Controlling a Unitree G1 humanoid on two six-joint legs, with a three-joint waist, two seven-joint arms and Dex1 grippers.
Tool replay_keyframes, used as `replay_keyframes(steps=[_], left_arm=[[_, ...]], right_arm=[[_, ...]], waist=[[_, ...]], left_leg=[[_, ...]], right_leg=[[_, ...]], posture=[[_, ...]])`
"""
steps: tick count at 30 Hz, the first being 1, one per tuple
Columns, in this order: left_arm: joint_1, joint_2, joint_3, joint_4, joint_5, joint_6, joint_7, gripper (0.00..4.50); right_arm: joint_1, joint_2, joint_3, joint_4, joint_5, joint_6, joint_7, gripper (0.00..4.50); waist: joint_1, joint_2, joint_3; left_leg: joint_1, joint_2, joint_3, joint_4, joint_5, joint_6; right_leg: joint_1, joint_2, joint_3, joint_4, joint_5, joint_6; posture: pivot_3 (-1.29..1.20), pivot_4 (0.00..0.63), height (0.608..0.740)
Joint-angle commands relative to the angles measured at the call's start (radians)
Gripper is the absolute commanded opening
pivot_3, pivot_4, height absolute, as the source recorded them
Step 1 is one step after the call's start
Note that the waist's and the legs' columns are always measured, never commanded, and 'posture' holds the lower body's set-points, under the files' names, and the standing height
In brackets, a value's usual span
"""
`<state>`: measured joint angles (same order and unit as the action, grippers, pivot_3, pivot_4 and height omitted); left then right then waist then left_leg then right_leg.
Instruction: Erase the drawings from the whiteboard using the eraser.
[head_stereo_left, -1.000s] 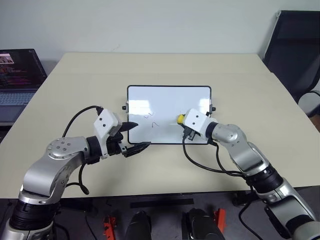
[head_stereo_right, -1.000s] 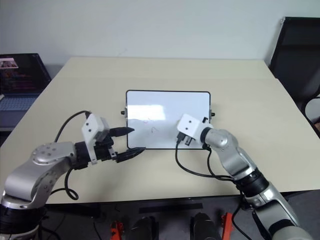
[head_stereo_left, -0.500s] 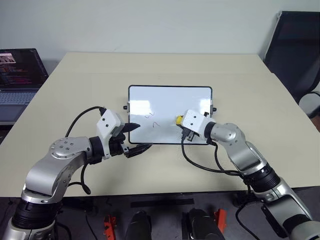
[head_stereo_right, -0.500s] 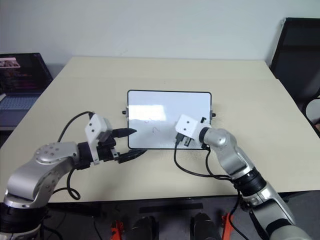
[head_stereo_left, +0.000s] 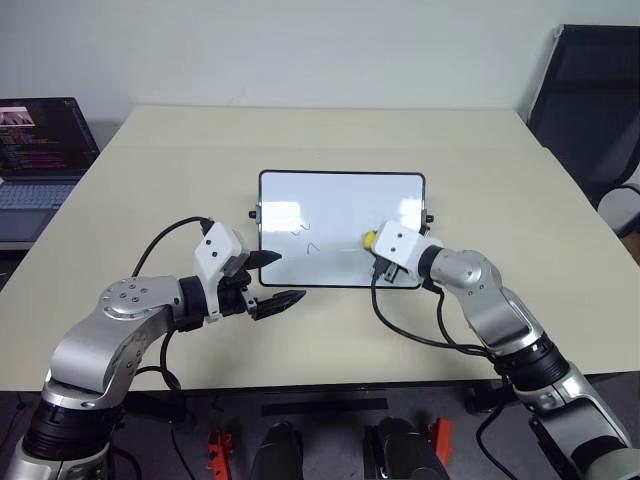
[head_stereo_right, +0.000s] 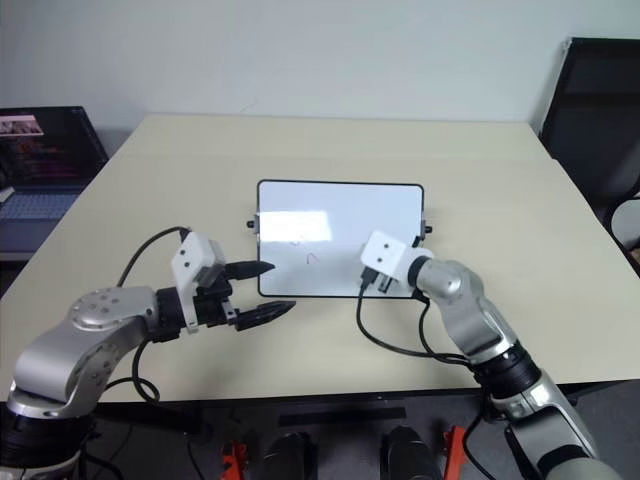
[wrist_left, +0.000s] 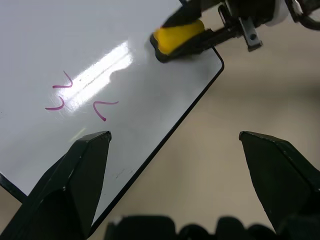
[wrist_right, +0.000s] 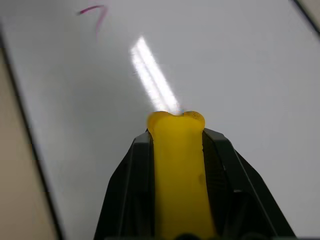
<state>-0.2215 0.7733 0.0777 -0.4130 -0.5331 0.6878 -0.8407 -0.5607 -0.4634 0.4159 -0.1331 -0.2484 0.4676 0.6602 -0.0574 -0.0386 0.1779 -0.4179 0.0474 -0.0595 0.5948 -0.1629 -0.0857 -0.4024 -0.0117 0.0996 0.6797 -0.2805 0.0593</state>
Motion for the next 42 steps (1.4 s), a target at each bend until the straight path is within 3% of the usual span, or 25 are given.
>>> replay_keyframes(steps=[1,5,8,17,22,31,35,42], left_arm=[[0.0,0.013,0.021,-0.03,-0.01,-0.008,-0.006,4.5],[0.01,0.013,0.025,-0.032,-0.011,-0.01,-0.008,4.5],[0.02,0.013,0.028,-0.036,-0.014,-0.01,-0.007,4.5],[0.099,0.018,0.066,-0.033,-0.009,-0.024,-0.002,4.5],[0.191,0.019,0.156,0.024,0.022,-0.103,0.0,4.5],[0.382,-0.029,0.323,0.099,0.019,-0.227,-0.003,4.5],[0.368,-0.066,0.34,0.093,-0.003,-0.25,0.02,4.5],[0.313,-0.06,0.318,0.082,-0.029,-0.221,0.026,4.5]], right_arm=[[0.01,-0.008,0.005,0.02,-0.008,0.028,0.027,0.99],[-0.058,0.044,-0.072,0.105,-0.067,-0.04,-0.16,0.99],[-0.073,0.053,-0.087,0.126,-0.067,-0.069,-0.207,0.99],[0.025,0.042,-0.044,0.033,-0.003,0.026,-0.043,0.99],[0.015,0.068,-0.114,0.016,0.011,-0.013,-0.1,0.99],[0.203,0.07,-0.265,-0.262,0.319,0.061,0.043,0.99],[0.305,0.029,-0.244,-0.371,0.443,0.173,0.121,0.99],[0.3,0.059,-0.142,-0.322,0.396,0.111,0.065,0.99]], waist=[[-0.001,0.0,0.0],[-0.006,0.0,0.0],[-0.006,0.0,0.0],[-0.001,-0.001,0.0],[-0.005,0.0,0.0],[0.001,0.0,0.0],[0.005,0.0,0.0],[-0.002,0.0,0.0]], left_leg=[[0.0,0.0,0.0,0.0,0.0,0.0],[0.001,0.0,0.0,0.0,0.0,0.0],[0.001,0.0,0.0,0.0,0.001,0.001],[0.001,0.0,0.001,-0.001,0.001,0.001],[0.001,0.001,0.002,-0.001,0.001,0.001],[-0.004,0.001,0.003,-0.003,-0.002,-0.003],[-0.005,0.001,0.002,-0.003,-0.003,-0.005],[-0.003,0.001,0.003,-0.002,-0.003,-0.005]], right_leg=[[0.0,0.0,0.0,0.0,0.0,0.0],[0.0,0.0,0.0,0.0,0.001,0.0],[-0.001,0.0,0.001,0.0,0.002,-0.001],[-0.001,0.0,0.001,-0.001,0.001,-0.001],[-0.002,0.0,0.002,-0.001,0.001,-0.001],[-0.004,-0.002,0.0,-0.004,-0.003,-0.002],[-0.004,-0.002,0.0,-0.005,-0.005,-0.001],[-0.004,-0.002,0.0,-0.004,-0.005,-0.001]], posture=[[0.0,0.15,0.74],[0.0,0.15,0.74],[0.0,0.15,0.74],[0.0,0.15,0.74],[0.0,0.15,0.74],[0.0,0.15,0.74],[0.0,0.15,0.74],[0.0,0.15,0.74]])
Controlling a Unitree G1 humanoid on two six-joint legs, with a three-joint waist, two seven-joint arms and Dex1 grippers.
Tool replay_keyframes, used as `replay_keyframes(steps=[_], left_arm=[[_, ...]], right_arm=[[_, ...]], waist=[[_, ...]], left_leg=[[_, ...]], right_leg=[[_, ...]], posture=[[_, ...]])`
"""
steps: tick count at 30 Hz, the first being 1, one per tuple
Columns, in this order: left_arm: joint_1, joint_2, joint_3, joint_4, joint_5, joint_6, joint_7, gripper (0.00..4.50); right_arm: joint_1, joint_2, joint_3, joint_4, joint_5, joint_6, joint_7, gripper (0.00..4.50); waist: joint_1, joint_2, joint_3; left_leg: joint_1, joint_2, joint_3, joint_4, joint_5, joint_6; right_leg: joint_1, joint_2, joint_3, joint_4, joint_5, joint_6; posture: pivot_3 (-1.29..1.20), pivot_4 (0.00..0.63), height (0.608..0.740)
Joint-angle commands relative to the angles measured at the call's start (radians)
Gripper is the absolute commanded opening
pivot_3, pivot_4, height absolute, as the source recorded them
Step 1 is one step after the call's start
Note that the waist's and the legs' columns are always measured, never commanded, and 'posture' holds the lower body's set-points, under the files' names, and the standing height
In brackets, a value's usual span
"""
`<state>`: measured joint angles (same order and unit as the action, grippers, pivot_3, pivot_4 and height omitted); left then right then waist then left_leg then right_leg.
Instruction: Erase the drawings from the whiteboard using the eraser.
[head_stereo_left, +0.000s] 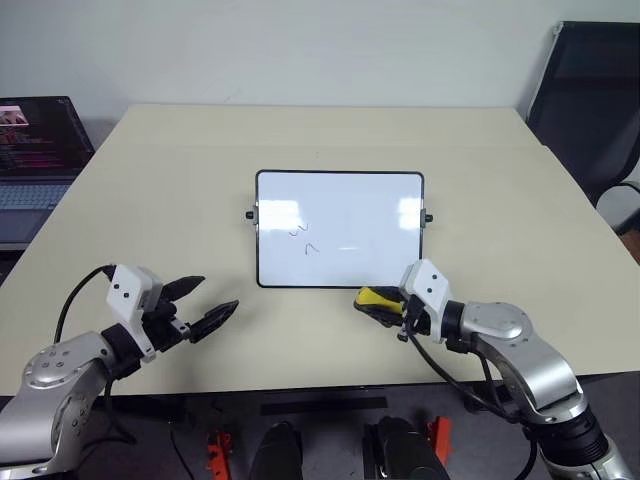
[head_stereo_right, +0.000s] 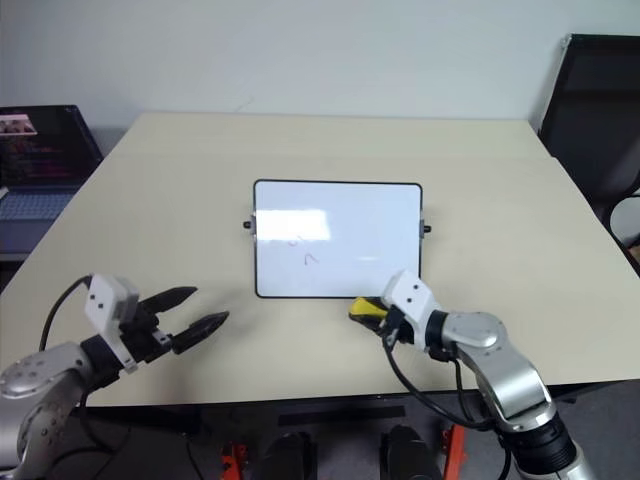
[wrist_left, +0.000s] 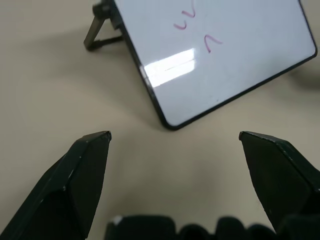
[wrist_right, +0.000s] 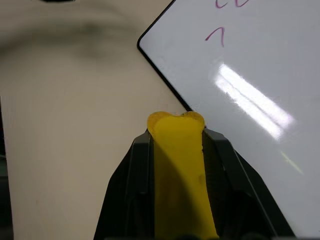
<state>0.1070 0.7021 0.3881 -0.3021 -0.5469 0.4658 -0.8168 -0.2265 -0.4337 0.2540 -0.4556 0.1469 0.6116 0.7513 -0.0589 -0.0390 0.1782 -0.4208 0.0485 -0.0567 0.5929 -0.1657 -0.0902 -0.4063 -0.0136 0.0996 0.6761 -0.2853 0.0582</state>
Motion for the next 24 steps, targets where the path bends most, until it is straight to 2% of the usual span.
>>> replay_keyframes(steps=[1,6,13,19,24], left_arm=[[-0.021,0.017,0.005,-0.026,-0.012,0.004,0.0,4.5],[-0.046,0.039,-0.002,-0.023,-0.005,0.014,-0.005,4.5],[-0.056,0.048,-0.019,-0.026,0.001,0.024,-0.009,4.5],[-0.053,0.051,-0.03,-0.039,0.0,0.028,-0.004,4.5],[-0.054,0.056,-0.036,-0.041,0.003,0.026,-0.005,4.5]], right_arm=[[-0.051,0.052,0.033,0.016,-0.006,-0.039,-0.042,0.99],[-0.173,0.169,0.086,0.129,-0.071,-0.1,-0.136,0.99],[-0.379,0.19,0.205,0.346,-0.288,-0.26,-0.218,0.99],[-0.459,0.236,0.255,0.466,-0.369,-0.294,-0.234,0.99],[-0.495,0.254,0.306,0.52,-0.394,-0.219,-0.147,0.99]], waist=[[-0.003,0.0,0.0],[-0.006,0.0,0.0],[-0.005,0.0,0.0],[-0.005,0.0,0.0],[-0.005,0.0,0.0]], left_leg=[[0.0,0.0,0.0,0.0,0.0,0.0],[0.0,0.0,0.0,-0.001,0.0,0.0],[-0.001,0.0,0.0,-0.001,0.0,0.0],[-0.001,0.0,0.0,-0.001,0.0,0.0],[-0.001,0.0,0.0,-0.001,0.0,0.0]], right_leg=[[0.0,0.0,0.0,0.0,0.0,0.0],[0.0,0.0,0.0,0.0,0.0,0.0],[0.0,0.0,-0.001,0.0,0.0,0.0],[0.0,0.0,-0.001,0.0,0.0,0.0],[0.0,0.0,-0.001,0.001,0.0,0.0]], posture=[[0.0,0.15,0.74],[0.0,0.15,0.74],[0.0,0.15,0.74],[0.0,0.15,0.74],[0.0,0.15,0.74]])
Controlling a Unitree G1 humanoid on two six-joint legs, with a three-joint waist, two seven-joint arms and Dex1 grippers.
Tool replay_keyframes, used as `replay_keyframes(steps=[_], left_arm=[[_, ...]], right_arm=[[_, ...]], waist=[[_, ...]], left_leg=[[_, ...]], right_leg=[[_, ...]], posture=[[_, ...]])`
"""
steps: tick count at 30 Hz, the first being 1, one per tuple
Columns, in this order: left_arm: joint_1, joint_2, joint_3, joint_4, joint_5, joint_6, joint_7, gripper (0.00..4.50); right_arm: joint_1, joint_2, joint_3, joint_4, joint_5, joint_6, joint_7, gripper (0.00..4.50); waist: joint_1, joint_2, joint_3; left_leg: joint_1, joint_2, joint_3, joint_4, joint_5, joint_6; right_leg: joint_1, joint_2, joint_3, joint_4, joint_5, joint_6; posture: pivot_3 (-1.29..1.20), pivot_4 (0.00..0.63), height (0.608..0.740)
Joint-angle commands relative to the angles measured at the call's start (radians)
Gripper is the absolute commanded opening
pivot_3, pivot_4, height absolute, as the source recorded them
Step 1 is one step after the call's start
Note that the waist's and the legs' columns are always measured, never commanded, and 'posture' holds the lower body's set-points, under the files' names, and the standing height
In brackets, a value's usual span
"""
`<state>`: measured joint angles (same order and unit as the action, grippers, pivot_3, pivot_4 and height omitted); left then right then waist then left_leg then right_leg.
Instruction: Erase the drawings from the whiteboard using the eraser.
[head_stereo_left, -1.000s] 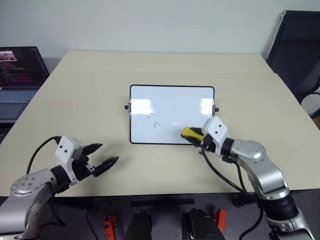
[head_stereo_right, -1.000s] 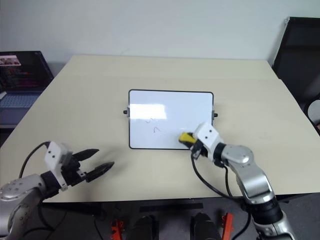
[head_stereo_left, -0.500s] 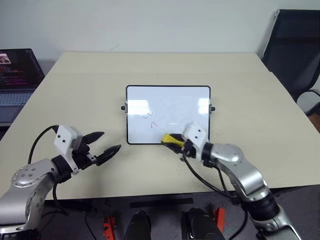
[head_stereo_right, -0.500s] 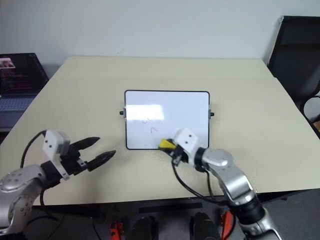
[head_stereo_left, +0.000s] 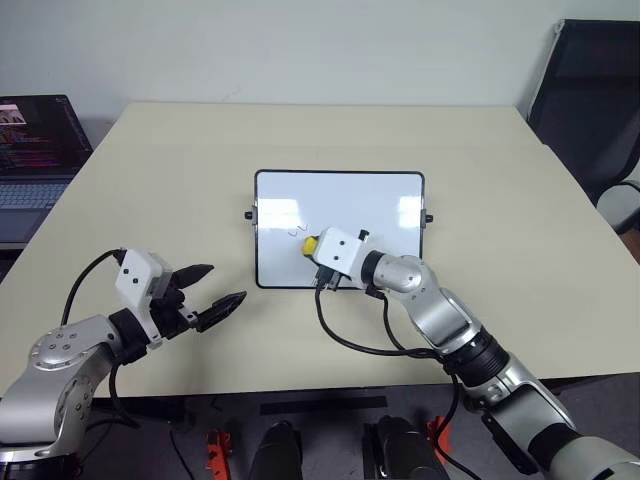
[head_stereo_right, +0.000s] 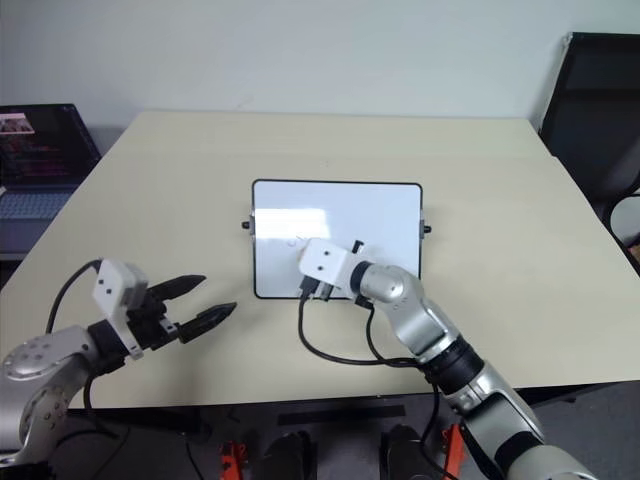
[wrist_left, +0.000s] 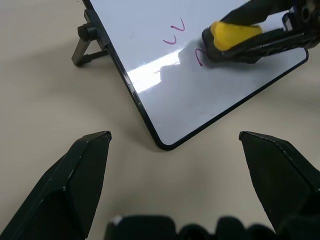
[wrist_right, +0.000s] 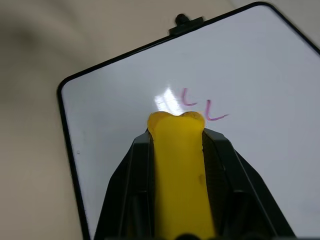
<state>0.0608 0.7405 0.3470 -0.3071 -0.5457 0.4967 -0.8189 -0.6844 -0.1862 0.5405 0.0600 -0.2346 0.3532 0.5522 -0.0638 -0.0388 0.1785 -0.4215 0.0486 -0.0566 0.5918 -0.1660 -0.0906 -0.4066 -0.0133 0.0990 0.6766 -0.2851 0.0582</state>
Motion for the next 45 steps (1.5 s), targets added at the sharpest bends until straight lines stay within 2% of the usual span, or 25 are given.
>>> replay_keyframes(steps=[1,3,9,18,23,30,39,45], left_arm=[[-0.008,0.019,0.003,-0.037,0.004,-0.007,-0.003,4.5],[-0.009,0.021,0.0,-0.039,0.005,-0.008,-0.003,4.5],[-0.014,0.019,-0.009,-0.042,0.006,-0.008,-0.002,4.5],[-0.016,0.015,-0.013,-0.041,0.007,-0.013,0.001,4.5],[-0.02,0.014,-0.017,-0.034,0.008,-0.017,-0.002,4.5],[-0.025,0.015,-0.02,-0.023,0.009,-0.021,-0.009,4.5],[-0.017,0.011,-0.014,-0.026,0.011,-0.021,-0.011,4.5],[-0.012,0.01,-0.012,-0.023,0.012,-0.025,-0.014,4.5]], right_arm=[[-0.044,0.004,0.029,0.011,-0.015,0.053,0.077,0.99],[-0.059,0.007,0.032,0.025,-0.018,0.058,0.1,0.99],[-0.154,0.039,-0.02,0.156,-0.074,-0.002,-0.027,0.99],[-0.08,-0.044,0.075,0.094,-0.088,0.039,0.163,0.99],[-0.134,-0.018,0.008,0.19,-0.121,-0.024,0.009,0.99],[-0.123,-0.001,-0.022,0.212,-0.1,-0.017,-0.013,0.99],[-0.055,-0.107,-0.023,0.147,-0.092,0.036,0.112,0.99],[-0.021,-0.13,-0.062,0.07,-0.082,0.073,0.122,0.99]], waist=[[0.0,0.0,0.0],[0.0,0.0,0.0],[-0.002,0.0,0.0],[0.001,0.0,0.0],[-0.001,0.0,0.0],[0.003,0.0,0.0],[0.016,-0.001,-0.001],[0.018,-0.001,-0.001]], left_leg=[[0.0,0.0,0.0,0.0,0.0,0.0],[0.0,0.0,0.0,0.0,0.0,0.0],[0.001,0.0,0.0,0.0,0.0,0.0],[0.001,0.0,0.0,0.0,0.0,0.0],[0.005,0.0,0.0,0.001,0.001,0.001],[0.006,0.0,0.0,0.002,0.002,0.002],[0.005,0.0,0.0,0.001,0.002,0.002],[0.005,0.0,0.0,0.001,0.002,0.002]], right_leg=[[0.0,0.0,0.0,0.0,0.0,0.0],[0.0,0.0,0.0,0.001,0.0,0.0],[0.0,0.0,0.0,0.003,0.0,0.0],[0.001,0.0,0.0,0.002,0.0,0.0],[0.001,0.0,0.0,0.004,0.001,-0.002],[-0.001,-0.001,0.0,0.002,0.002,-0.002],[0.0,-0.001,-0.001,0.001,0.002,-0.002],[0.0,-0.002,-0.001,-0.001,0.002,-0.002]], posture=[[0.0,0.15,0.74],[0.0,0.15,0.74],[0.0,0.15,0.74],[0.0,0.15,0.74],[0.0,0.15,0.74],[0.0,0.15,0.74],[0.0,0.15,0.74],[0.0,0.15,0.74]])
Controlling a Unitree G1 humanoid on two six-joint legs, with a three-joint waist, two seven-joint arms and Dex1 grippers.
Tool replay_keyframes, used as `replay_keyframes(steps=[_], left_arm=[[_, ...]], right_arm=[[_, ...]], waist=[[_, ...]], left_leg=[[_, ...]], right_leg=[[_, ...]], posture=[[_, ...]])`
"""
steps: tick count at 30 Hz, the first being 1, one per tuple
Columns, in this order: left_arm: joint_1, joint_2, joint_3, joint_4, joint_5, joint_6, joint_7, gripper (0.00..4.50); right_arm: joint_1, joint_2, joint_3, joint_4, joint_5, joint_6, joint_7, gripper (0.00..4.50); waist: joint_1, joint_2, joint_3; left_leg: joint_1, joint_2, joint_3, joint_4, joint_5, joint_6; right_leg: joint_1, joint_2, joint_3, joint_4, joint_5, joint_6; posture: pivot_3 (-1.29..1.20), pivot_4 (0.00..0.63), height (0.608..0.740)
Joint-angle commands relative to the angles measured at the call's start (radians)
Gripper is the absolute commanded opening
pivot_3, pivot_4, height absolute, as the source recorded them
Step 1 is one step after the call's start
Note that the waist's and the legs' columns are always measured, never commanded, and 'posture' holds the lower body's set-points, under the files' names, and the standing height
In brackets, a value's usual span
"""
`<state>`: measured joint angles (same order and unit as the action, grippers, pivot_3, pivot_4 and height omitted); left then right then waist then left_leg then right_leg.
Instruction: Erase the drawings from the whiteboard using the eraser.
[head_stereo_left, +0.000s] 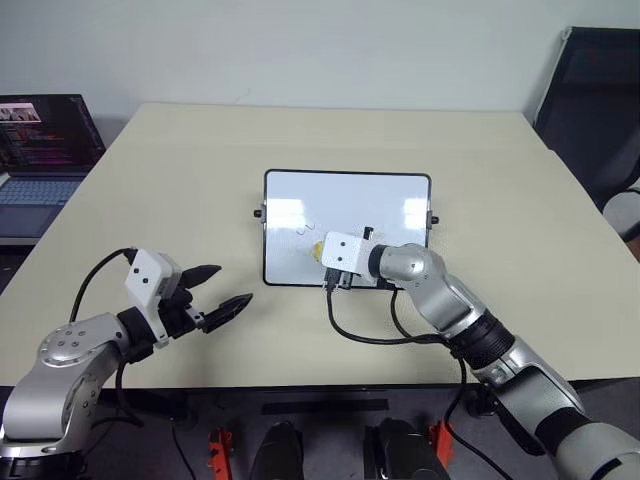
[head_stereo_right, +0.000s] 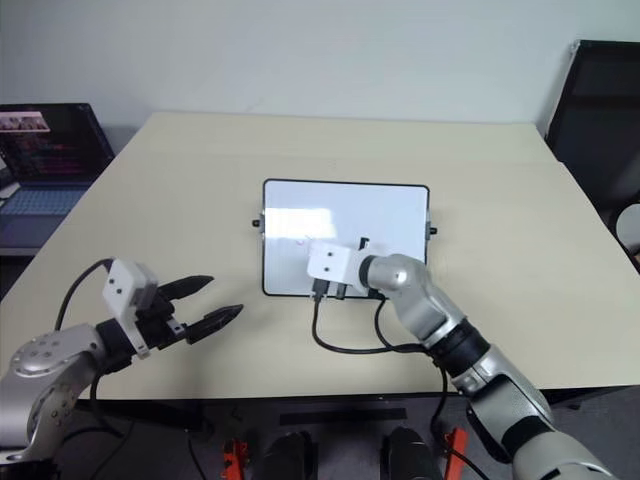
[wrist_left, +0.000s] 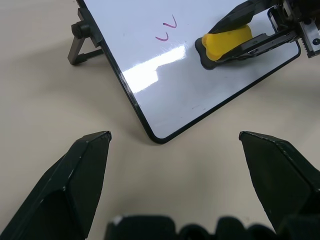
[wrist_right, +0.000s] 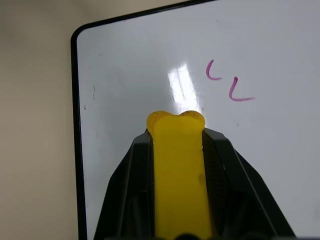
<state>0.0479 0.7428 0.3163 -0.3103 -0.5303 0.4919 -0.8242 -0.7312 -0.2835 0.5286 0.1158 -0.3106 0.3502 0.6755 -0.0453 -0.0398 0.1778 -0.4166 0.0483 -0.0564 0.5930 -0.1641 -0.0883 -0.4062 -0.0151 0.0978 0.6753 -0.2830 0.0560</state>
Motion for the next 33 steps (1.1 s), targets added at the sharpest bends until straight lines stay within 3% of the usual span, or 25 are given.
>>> replay_keyframes(steps=[1,6,10,16,20,33], left_arm=[[0.002,0.008,0.02,-0.019,-0.004,-0.021,-0.01,4.5],[-0.011,0.003,0.031,-0.009,-0.009,-0.015,0.0,4.5],[-0.021,-0.009,0.053,-0.012,-0.033,0.006,0.026,4.5],[-0.034,-0.02,0.073,-0.028,-0.067,0.018,0.048,4.5],[-0.044,-0.011,0.074,-0.04,-0.083,0.028,0.048,4.5],[-0.114,0.001,0.027,0.0,-0.038,0.016,0.052,4.5]], right_arm=[[0.029,-0.031,-0.055,0.003,-0.002,0.085,0.001,0.99],[0.049,0.013,-0.157,-0.184,0.114,0.174,0.014,0.98],[0.116,-0.016,-0.237,-0.365,0.233,0.265,0.088,0.98],[0.33,-0.071,-0.322,-0.562,0.376,0.273,0.109,0.98],[0.415,-0.042,-0.336,-0.603,0.433,0.279,0.069,0.98],[0.466,0.035,-0.34,-0.573,0.524,0.267,-0.045,0.98]], waist=[[0.0,0.0,0.0],[0.001,0.0,0.0],[-0.002,0.001,0.001],[-0.007,0.001,0.001],[-0.016,0.001,0.001],[-0.014,0.001,0.001]], left_leg=[[0.0,0.0,0.0,0.0,0.0,0.0],[-0.001,0.0,0.0,0.0,0.0,0.0],[-0.009,0.0,0.0,-0.001,0.0,0.0],[-0.012,0.0,-0.001,-0.002,-0.004,-0.004],[-0.012,0.0,-0.001,-0.002,-0.004,-0.004],[-0.011,0.0,-0.001,0.0,-0.004,-0.004]], right_leg=[[0.0,0.0,0.0,0.0,0.0,0.0],[-0.001,-0.001,0.0,0.0,0.0,0.0],[-0.004,0.0,-0.001,0.0,0.0,0.001],[-0.005,0.0,-0.001,0.0,-0.003,0.009],[-0.005,0.0,-0.001,0.0,-0.004,0.007],[-0.004,0.001,-0.001,0.002,-0.006,0.004]], posture=[[0.0,0.15,0.74],[0.0,0.15,0.74],[0.0,0.15,0.74],[0.0,0.15,0.74],[0.0,0.15,0.74],[0.0,0.15,0.74]])
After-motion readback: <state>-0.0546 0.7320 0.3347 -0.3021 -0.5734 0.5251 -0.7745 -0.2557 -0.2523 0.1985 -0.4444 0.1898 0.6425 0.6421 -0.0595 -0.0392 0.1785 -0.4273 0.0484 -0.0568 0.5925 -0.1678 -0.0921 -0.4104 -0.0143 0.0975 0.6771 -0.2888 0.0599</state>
